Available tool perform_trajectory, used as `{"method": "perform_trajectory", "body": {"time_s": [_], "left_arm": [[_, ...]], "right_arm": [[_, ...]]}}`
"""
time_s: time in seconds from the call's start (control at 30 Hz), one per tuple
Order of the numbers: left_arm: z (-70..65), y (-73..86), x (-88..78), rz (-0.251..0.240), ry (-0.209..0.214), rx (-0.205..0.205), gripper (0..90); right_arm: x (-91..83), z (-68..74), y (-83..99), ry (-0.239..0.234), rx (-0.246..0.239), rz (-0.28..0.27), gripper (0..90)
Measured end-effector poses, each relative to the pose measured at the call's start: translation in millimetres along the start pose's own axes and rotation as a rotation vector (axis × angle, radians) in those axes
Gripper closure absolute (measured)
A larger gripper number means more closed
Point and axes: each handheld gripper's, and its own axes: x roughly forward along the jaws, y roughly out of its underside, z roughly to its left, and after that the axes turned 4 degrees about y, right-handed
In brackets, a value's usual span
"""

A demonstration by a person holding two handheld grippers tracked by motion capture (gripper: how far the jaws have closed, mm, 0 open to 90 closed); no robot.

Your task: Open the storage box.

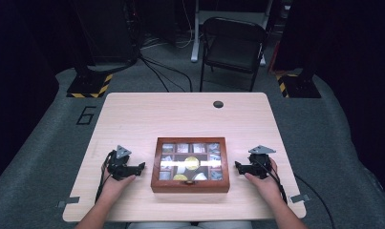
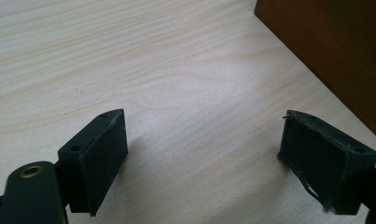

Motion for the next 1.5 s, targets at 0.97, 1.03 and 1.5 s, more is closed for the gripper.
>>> {"method": "perform_trajectory", "body": {"time_s": [0.97, 1.03, 1.5], "left_arm": [[-0.5, 0.4, -0.8, 0.000, 0.000, -0.001, 15.2], [-0.2, 0.3, -1.2, 0.000, 0.001, -0.005, 15.6], [2.2, -2.8, -11.9, -0.018, 0.023, -0.055, 29.6]], "right_arm": [[-0.8, 1.7, 0.4, 0.009, 0.003, -0.004, 16.9], [-1.4, 1.8, 0.8, 0.005, 0.005, -0.009, 20.4], [-10.0, 1.4, -1.1, -0.033, 0.000, 0.013, 39.0]]}}
